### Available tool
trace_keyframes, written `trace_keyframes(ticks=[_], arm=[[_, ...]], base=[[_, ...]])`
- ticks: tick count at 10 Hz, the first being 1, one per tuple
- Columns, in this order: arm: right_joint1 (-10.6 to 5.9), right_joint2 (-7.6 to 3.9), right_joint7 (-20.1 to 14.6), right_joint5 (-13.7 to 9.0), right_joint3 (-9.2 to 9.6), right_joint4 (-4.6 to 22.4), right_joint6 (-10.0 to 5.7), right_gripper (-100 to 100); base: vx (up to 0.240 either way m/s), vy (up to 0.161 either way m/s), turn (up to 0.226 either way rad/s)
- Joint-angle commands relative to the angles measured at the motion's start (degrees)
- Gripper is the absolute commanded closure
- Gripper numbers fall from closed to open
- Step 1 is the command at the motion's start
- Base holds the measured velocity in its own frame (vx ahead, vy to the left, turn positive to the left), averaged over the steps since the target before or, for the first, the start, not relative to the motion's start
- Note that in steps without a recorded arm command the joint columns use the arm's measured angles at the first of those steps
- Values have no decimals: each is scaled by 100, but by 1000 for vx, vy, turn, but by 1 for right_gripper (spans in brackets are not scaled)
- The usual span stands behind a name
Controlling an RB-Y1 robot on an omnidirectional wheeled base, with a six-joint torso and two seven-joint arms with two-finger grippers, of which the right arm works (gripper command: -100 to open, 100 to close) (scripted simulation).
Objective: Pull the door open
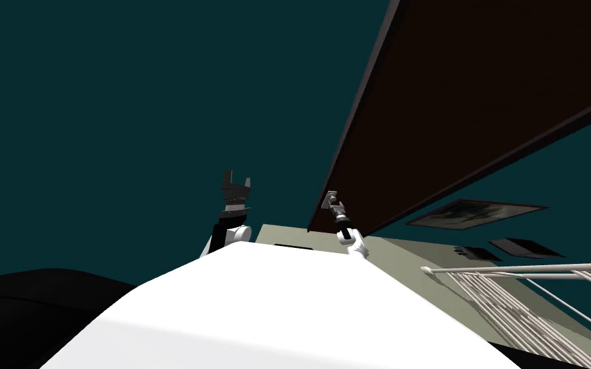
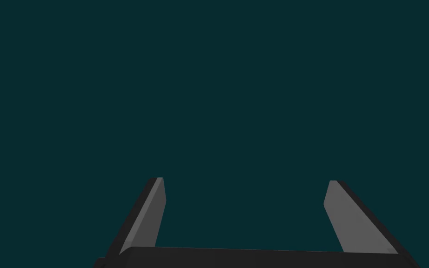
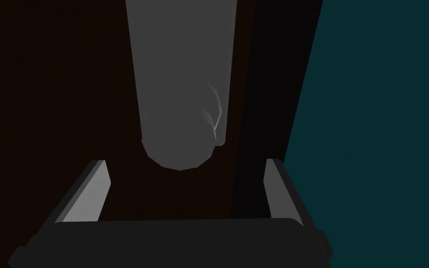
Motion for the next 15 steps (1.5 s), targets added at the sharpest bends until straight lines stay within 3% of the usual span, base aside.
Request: trace_keyframes(ticks=[1, 2, 3, 4, 9, 15], arm=[[-20, -60, 51, -99, -213, 119, -101, -100], [-29, -100, 53, -147, -310, 166, -135, -100], [-20, -60, 67, -117, -254, 144, -129, -100], [-20, -60, 67, -117, -254, 144, -129, 100], [-20, -60, 67, -117, -254, 144, -129, 100], [-30, -185, -720, -867, -23, 183, -121, 100]], base=[[198, 21, 190], [189, 9, 156], [80, 2, 25], [-9, -2, -28], [-15, -3, 0], [-37, -21, 48]])
